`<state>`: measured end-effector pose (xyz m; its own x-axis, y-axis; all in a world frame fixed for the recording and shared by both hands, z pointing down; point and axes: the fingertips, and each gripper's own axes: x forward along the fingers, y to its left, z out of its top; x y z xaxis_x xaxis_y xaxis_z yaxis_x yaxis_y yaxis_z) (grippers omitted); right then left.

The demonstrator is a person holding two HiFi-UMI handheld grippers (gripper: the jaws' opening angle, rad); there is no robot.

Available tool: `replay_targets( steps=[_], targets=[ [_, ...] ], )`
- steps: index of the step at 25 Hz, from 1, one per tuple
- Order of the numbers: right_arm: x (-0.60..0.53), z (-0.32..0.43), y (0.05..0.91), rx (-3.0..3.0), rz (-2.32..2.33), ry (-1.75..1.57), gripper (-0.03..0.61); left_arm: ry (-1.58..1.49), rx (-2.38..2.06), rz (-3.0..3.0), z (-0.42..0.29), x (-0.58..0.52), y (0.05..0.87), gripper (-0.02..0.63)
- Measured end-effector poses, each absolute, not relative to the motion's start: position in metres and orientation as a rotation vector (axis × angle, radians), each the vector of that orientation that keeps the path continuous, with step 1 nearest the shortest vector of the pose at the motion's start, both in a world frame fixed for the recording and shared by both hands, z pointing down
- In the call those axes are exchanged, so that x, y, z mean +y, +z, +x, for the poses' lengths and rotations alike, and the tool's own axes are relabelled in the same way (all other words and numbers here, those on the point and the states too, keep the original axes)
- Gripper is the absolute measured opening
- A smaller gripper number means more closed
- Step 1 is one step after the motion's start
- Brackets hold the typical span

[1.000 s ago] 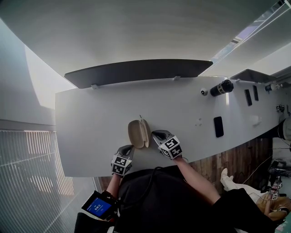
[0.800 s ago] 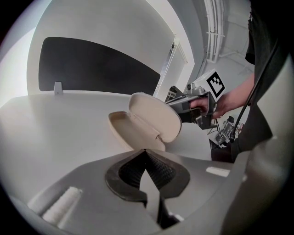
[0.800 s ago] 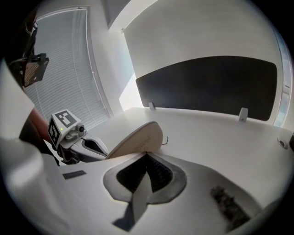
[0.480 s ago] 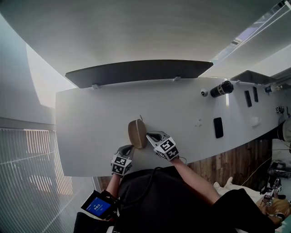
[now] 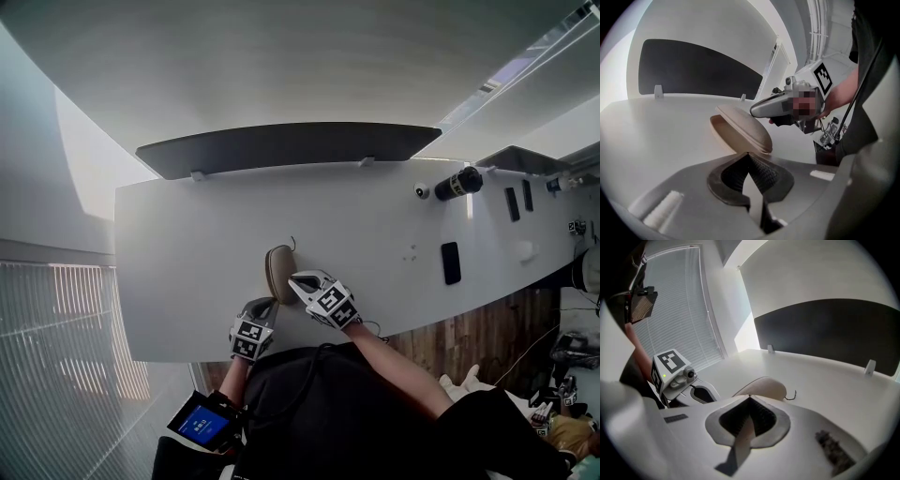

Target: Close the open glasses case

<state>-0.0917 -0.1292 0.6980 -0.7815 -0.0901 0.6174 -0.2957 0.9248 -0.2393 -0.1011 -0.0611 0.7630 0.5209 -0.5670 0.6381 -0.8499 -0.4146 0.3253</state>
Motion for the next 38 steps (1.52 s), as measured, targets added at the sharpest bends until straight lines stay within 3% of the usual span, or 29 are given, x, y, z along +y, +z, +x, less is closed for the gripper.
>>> replay_targets(
  steps=[25, 38],
  targets=[
    [-0.118, -0.107, 0.711, -2.469, 0.188, 0.396, 0.005, 0.676, -1.159, 2.229, -0.095, -0.078, 0.749, 0.008],
    [-0.120, -0.100, 0.712, -2.335, 0.135, 0.037, 0.005, 0.659, -1.178, 2.226, -0.098, -0.079, 0.744, 0.009]
  ],
)
